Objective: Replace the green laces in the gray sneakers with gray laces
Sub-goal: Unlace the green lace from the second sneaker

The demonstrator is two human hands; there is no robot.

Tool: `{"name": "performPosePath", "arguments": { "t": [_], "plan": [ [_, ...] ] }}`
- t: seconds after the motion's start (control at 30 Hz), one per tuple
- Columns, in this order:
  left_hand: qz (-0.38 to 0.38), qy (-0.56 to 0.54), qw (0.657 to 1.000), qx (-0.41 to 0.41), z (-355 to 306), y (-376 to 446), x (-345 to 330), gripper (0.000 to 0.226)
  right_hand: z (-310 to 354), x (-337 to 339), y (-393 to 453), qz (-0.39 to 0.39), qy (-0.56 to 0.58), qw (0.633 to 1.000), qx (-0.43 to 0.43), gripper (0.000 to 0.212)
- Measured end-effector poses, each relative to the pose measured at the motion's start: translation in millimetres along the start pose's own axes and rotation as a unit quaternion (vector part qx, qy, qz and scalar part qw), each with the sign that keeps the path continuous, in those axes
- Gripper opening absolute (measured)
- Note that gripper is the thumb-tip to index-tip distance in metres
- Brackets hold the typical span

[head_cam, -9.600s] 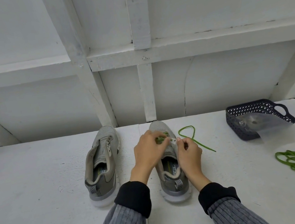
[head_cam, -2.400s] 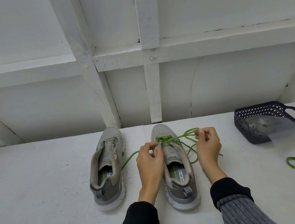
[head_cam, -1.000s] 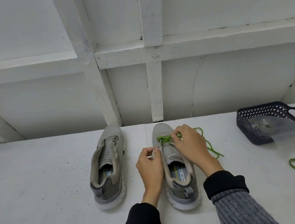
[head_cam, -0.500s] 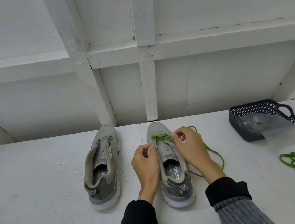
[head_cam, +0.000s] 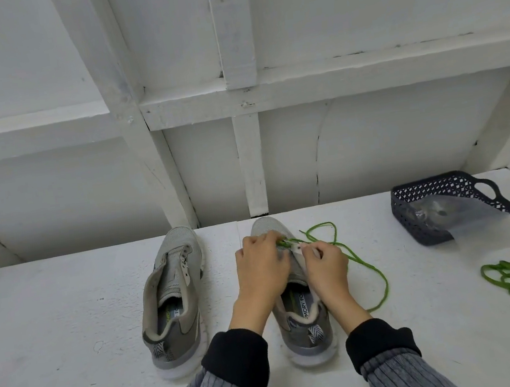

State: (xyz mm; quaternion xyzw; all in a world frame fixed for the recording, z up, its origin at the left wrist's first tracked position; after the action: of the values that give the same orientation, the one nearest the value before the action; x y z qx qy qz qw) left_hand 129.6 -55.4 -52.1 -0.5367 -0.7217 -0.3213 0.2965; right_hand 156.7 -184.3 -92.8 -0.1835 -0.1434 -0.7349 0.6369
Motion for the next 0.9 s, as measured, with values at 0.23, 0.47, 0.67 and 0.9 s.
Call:
{"name": "performPosePath", "arguments": {
  "t": [0.23,0.47,0.67,0.9],
  "plan": [
    [0.013,0.043,0.999,0.024,13,5,-9,0.032,1,0,2,-0.019,0.01,1.0,0.001,0.028],
    [0.023,0.037,0.999,0.023,15,12,-17,0.013,-2,3,1,-0.03,0.042,0.999,-0.013,0.027],
    [-0.181,-0.389,0.886,0.176,39,1,-6,0.008,-2,3,-1,-0.028,0.054,0.998,-0.007,0.027],
    [-0.183,-0.286,0.935,0.1,35,5,15,0.017,-3,3,-3,-0.031,0.051,0.998,-0.006,0.028]
  ]
}}
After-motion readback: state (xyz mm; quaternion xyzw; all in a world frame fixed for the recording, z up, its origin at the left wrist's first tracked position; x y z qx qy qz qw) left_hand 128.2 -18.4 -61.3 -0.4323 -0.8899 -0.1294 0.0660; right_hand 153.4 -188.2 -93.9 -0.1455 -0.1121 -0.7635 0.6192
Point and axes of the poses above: each hand's wrist, its own y-axis towards the middle knuckle, its own x-axis out of the back of the hand, z = x × y, the point moved 5 cm from there along y, towards the middle knuckle, and after that the axes turned 7 degrees about -y, right-handed, at the moved point
